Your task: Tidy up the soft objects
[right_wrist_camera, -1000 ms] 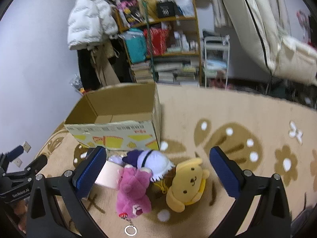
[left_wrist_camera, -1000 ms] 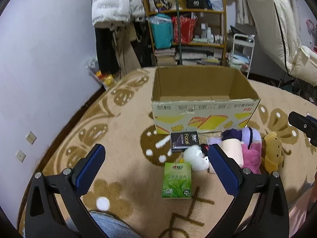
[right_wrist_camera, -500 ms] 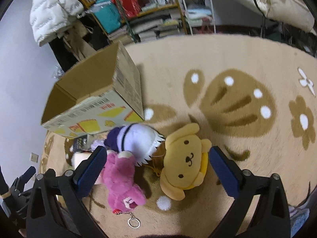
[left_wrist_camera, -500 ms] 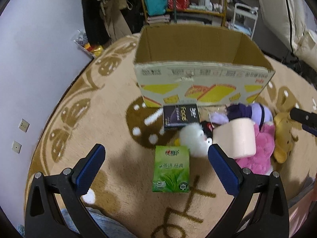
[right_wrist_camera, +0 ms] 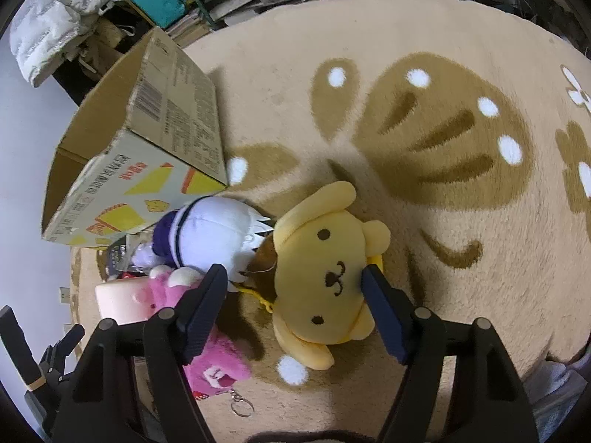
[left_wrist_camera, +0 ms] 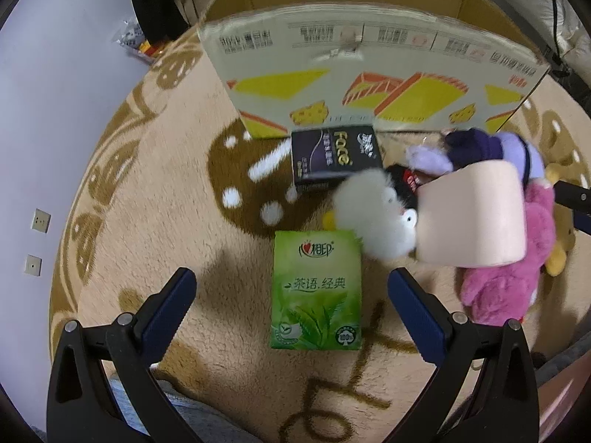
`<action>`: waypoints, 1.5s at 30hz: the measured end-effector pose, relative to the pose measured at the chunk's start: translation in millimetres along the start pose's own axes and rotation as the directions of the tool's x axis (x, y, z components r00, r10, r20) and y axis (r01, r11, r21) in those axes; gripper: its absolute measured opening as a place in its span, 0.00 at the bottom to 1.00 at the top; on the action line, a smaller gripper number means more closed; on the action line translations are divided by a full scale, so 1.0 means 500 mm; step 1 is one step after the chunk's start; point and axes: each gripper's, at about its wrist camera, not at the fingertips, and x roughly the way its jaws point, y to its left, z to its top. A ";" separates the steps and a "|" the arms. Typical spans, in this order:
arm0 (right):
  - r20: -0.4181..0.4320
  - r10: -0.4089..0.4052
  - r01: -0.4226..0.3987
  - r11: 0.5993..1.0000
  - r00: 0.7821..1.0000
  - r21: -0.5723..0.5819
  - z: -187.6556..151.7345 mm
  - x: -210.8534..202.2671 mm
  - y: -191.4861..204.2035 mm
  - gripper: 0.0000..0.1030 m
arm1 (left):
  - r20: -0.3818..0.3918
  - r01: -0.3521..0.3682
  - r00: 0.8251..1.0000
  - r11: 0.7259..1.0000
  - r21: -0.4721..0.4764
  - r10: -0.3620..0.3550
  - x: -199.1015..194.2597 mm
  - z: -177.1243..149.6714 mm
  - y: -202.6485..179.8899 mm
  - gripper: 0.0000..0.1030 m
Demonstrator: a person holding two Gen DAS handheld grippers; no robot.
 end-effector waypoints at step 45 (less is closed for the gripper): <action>0.419 0.140 -0.080 0.984 0.897 -0.159 -0.039 -0.153 0.064 0.49 | 0.299 0.049 0.954 0.994 -0.099 -0.017 -0.151 -0.044 0.040 0.50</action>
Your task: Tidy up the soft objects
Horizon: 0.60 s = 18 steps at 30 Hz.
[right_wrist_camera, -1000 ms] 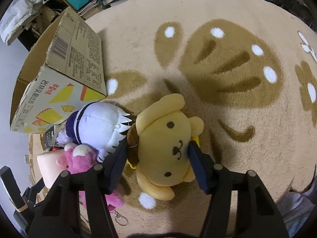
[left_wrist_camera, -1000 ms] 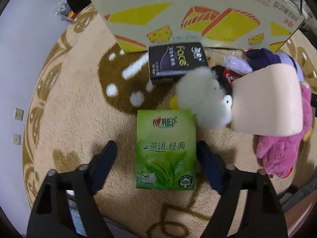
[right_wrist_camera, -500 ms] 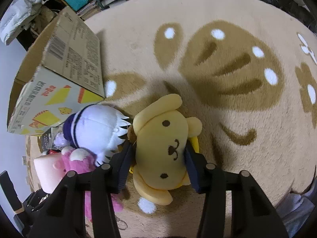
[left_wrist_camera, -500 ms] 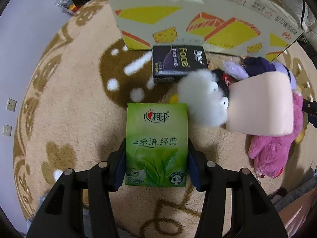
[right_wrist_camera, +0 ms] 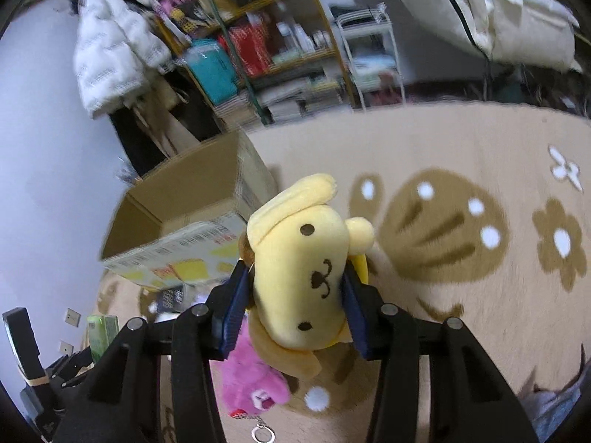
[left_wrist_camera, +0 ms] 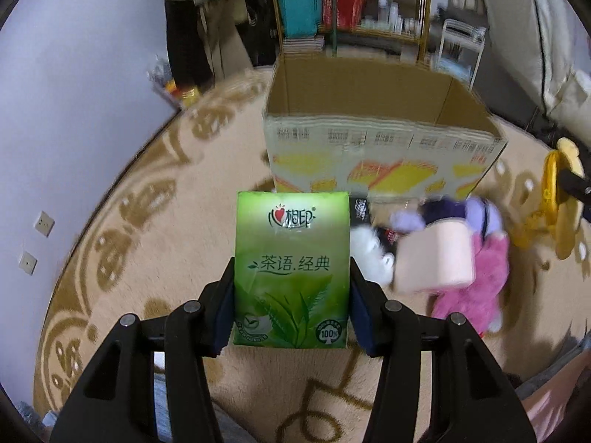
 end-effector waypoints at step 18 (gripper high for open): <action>0.268 0.172 -0.120 0.973 0.948 -0.199 0.037 -0.136 0.096 0.50 | 0.412 0.036 0.910 0.999 0.008 -0.036 -0.185 0.072 0.000 0.50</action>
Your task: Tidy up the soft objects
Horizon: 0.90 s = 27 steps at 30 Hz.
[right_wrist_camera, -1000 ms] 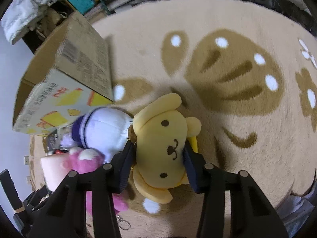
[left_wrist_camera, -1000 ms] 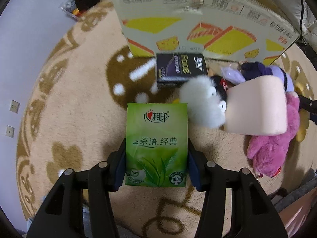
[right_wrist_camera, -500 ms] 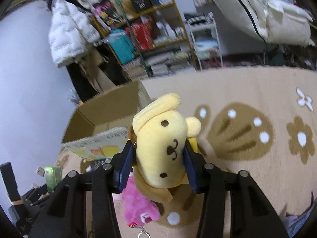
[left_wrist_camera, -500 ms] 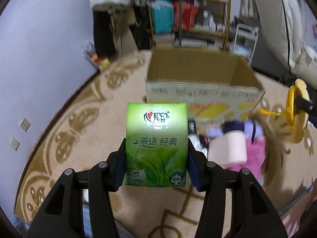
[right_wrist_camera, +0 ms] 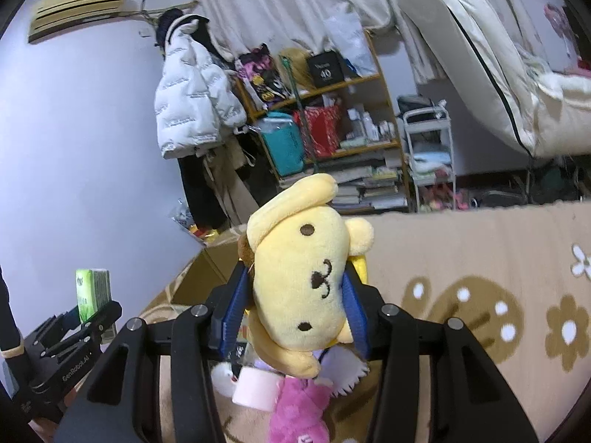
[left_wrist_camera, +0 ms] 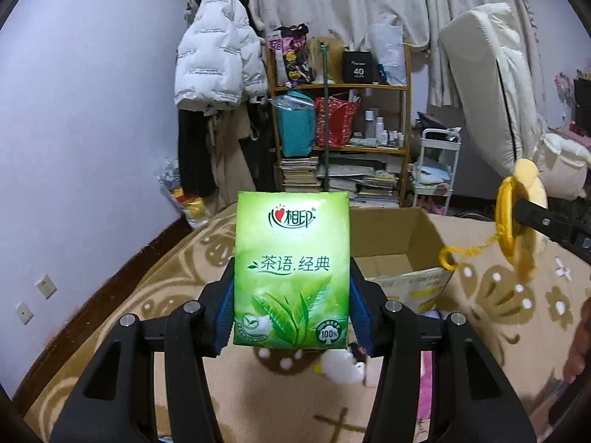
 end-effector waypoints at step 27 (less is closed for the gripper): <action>0.012 0.017 -0.015 0.992 1.000 -0.129 0.096 0.147 0.066 0.56 | 0.029 -0.016 0.999 0.999 0.043 0.015 0.176 0.111 0.011 0.50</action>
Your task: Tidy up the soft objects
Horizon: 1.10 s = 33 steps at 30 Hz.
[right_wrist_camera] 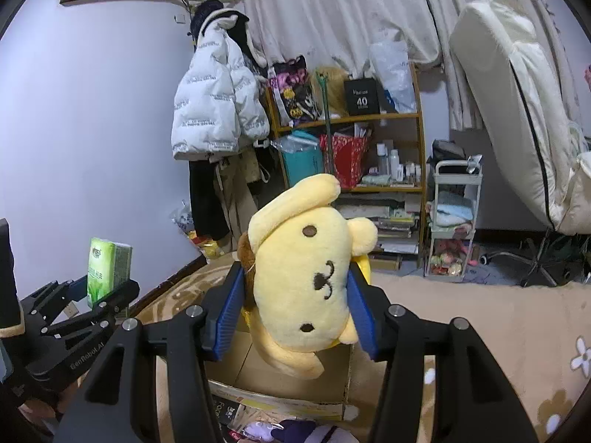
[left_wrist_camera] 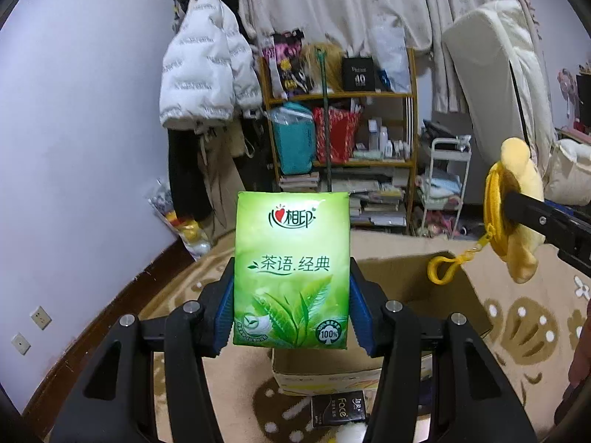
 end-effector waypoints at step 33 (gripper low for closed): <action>-0.204 0.060 -0.055 0.998 0.977 0.033 -0.115 0.112 -0.037 0.79 | -0.195 0.003 0.981 1.000 0.013 0.000 0.114 -0.080 -0.019 0.72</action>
